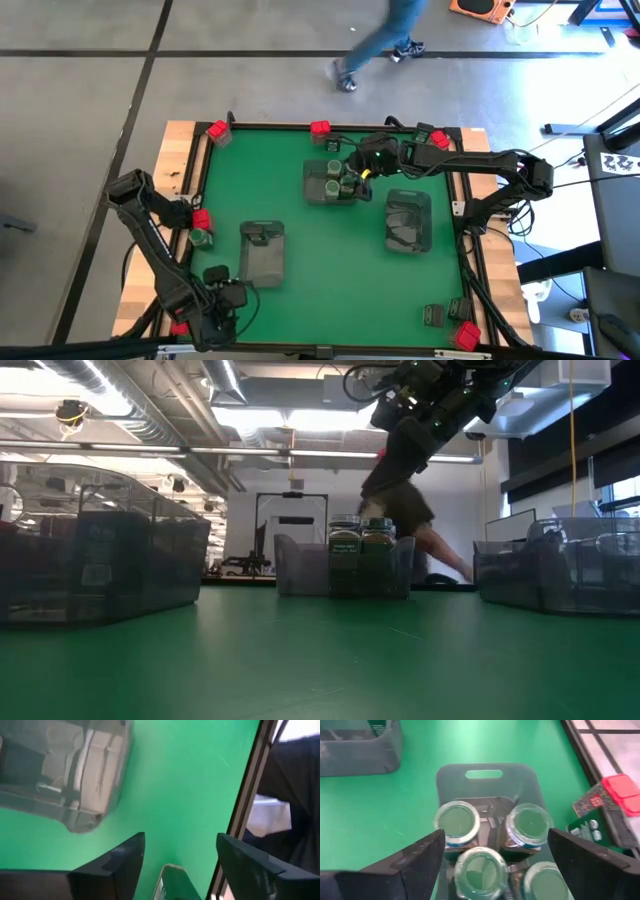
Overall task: Sort spices by type
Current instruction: Put the black seasoning can into the left black bin
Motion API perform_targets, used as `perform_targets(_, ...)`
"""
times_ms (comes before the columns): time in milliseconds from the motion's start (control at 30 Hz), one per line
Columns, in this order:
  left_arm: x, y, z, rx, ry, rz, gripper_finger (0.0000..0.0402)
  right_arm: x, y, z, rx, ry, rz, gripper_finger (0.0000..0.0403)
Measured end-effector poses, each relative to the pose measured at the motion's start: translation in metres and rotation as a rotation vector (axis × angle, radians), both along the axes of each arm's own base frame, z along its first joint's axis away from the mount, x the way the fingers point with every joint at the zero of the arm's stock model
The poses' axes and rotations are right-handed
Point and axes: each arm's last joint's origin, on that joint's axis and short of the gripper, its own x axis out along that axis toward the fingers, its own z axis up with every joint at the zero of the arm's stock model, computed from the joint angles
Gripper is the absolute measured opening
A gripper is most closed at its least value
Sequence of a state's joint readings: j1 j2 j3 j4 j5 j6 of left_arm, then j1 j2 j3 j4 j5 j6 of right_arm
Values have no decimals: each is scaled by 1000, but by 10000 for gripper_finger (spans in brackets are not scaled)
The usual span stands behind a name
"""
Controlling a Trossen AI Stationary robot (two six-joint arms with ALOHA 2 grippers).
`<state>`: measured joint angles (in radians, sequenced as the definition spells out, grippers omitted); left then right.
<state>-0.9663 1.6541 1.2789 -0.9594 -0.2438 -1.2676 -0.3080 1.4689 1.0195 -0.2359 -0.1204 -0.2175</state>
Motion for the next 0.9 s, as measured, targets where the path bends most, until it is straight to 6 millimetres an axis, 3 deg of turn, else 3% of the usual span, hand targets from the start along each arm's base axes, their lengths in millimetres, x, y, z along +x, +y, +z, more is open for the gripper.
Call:
perform_targets(167, -3, -1, 3, -39, 36, -11, 272, 0, -1, 0, -13, 4, -17, 351)
perform_targets(900, -36, -17, -3, -27, 89, -79, 274, 0, -1, 0, -14, 4, -19, 351)
